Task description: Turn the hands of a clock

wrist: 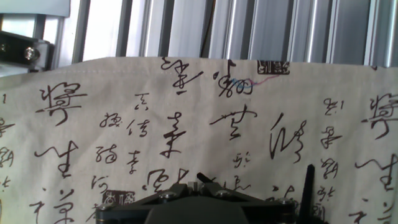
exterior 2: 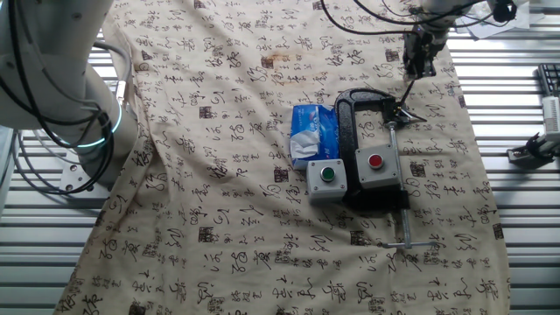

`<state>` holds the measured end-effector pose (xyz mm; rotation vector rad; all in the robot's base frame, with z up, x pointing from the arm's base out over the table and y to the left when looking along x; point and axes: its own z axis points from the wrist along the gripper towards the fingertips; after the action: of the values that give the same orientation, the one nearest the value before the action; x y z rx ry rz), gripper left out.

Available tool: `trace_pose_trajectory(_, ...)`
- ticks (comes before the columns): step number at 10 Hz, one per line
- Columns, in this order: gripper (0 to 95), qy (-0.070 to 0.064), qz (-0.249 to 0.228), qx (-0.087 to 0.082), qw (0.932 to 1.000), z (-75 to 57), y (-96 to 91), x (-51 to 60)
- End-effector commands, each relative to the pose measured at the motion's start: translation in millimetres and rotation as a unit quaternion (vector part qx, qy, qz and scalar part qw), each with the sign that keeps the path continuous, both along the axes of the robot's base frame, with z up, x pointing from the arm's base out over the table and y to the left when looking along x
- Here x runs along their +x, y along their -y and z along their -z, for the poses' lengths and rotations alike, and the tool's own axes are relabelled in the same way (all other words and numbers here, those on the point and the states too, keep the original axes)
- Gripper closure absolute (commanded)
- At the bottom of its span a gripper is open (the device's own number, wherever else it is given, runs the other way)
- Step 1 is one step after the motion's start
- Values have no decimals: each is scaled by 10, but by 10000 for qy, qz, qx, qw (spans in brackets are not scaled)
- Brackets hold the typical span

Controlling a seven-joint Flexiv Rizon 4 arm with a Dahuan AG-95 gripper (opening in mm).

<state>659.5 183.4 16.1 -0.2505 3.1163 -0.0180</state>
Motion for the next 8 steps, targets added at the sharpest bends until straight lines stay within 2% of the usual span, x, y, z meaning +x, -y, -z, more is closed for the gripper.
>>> trace_pose_trajectory(1, 950, -2, -60, -16, 10000, -4, 39, 37)
trace_pose_trajectory(8, 950, 7, -239, -37, 9997, 32, 167, 138)
